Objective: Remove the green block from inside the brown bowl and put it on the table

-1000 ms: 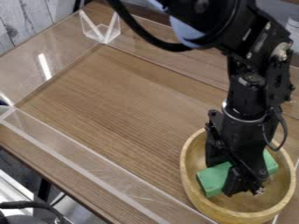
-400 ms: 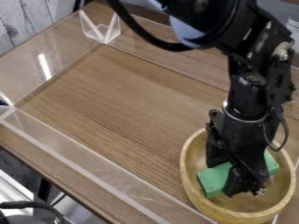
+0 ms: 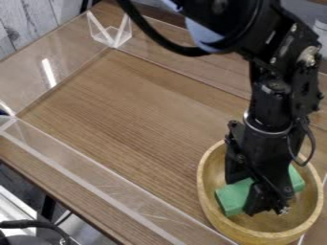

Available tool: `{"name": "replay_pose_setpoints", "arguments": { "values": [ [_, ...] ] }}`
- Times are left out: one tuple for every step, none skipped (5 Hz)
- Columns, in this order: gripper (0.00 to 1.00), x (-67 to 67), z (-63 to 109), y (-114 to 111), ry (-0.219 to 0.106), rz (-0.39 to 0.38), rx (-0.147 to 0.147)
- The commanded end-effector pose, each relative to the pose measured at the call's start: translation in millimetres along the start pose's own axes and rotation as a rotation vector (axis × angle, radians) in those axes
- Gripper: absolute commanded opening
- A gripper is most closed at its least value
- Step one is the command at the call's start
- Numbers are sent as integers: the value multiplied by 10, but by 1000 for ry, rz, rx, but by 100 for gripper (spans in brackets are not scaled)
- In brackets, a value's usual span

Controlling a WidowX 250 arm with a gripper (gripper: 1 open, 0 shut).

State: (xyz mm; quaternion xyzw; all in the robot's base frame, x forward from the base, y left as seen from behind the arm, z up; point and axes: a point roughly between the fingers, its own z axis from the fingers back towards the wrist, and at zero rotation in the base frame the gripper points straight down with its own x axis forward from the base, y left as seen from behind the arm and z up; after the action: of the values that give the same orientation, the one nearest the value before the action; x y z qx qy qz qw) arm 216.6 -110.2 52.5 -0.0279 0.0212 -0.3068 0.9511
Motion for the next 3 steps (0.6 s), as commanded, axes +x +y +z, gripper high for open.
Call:
{"name": "replay_pose_setpoints", "arguments": {
  "values": [
    [0, 42, 156, 5, -57, 0, 12],
    [0, 36, 178, 13, -62, 4, 14],
    [0, 34, 205, 20, -70, 10, 16]
  ]
}}
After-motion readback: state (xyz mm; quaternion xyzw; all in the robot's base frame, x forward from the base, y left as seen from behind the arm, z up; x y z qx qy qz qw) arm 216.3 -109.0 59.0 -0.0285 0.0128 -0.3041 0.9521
